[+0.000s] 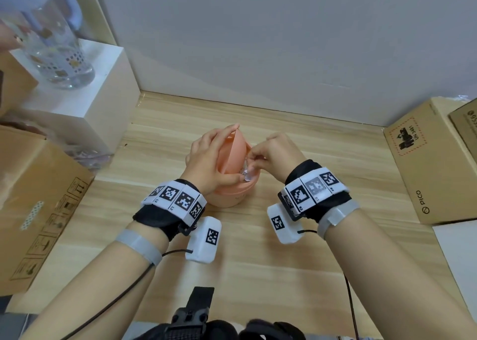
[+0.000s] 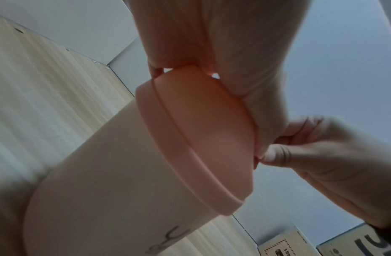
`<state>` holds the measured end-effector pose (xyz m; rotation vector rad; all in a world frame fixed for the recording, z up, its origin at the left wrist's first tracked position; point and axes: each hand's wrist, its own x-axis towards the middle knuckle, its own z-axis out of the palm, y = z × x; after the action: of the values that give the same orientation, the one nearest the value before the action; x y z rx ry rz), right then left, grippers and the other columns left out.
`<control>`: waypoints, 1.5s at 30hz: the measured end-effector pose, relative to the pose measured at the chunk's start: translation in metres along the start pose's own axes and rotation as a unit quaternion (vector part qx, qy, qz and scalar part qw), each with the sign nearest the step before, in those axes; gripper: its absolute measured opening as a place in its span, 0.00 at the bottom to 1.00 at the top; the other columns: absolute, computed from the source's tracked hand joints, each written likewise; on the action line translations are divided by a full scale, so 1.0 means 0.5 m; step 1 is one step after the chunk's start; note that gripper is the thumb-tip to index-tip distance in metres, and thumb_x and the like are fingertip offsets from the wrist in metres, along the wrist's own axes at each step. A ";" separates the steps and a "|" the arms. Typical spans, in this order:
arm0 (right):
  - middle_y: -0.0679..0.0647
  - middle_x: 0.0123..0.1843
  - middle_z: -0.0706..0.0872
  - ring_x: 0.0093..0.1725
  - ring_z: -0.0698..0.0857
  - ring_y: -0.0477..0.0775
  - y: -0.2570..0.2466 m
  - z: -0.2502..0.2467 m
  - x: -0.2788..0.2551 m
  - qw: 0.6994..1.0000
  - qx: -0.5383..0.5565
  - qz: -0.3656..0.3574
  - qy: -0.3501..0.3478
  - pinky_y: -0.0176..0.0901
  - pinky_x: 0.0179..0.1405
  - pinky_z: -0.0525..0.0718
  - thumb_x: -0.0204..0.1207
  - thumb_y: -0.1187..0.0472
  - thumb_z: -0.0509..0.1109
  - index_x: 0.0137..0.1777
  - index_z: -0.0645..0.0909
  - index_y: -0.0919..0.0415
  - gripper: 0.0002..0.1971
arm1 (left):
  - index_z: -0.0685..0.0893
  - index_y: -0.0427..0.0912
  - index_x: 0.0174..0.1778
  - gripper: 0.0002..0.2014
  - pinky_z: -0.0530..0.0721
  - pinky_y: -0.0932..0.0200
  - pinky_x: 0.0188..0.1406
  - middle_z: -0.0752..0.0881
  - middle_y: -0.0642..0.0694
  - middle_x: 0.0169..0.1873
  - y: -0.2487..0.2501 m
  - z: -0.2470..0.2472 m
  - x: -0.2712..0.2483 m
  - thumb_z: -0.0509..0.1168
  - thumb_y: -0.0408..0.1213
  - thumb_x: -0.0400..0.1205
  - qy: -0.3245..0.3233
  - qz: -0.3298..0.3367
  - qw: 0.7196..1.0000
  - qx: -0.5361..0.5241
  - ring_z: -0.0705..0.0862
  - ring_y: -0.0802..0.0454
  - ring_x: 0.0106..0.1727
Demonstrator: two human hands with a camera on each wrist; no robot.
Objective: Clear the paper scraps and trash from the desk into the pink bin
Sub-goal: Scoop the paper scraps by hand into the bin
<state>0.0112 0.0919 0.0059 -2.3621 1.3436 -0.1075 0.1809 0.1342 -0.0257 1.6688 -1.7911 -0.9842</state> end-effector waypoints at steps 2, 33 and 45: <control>0.49 0.42 0.91 0.50 0.84 0.48 0.001 0.009 0.001 0.987 -0.140 -0.031 -0.068 0.47 0.75 0.47 0.74 0.41 0.60 0.43 0.86 0.52 0.18 | 0.50 0.82 0.66 0.48 0.64 0.40 0.72 0.65 0.51 0.74 0.000 -0.001 0.001 0.69 0.65 0.53 0.001 0.002 1.000 0.000 0.62 0.45 0.73; 0.41 0.41 0.73 0.46 0.78 0.50 0.028 0.057 -0.044 0.988 0.131 0.016 0.080 0.47 0.51 0.83 0.62 0.64 0.79 0.38 0.85 0.62 0.07 | 0.82 0.46 0.61 0.13 0.64 0.71 0.64 0.74 0.50 0.66 -0.007 -0.046 0.041 0.61 0.37 0.81 0.064 0.166 0.984 0.009 0.71 0.59 0.66; 0.47 0.59 0.84 0.68 0.75 0.49 -0.028 0.089 -0.023 0.997 -0.063 -0.030 0.041 0.56 0.75 0.58 0.67 0.32 0.57 0.51 0.83 0.51 0.27 | 0.78 0.36 0.58 0.14 0.60 0.82 0.65 0.71 0.48 0.66 -0.019 0.001 0.038 0.51 0.35 0.82 0.121 0.166 0.973 -0.109 0.69 0.66 0.67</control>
<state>0.0284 0.1221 -0.0275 -2.5282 1.3547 -0.1426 0.1844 0.1157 -0.0357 1.2450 -1.6625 -0.7619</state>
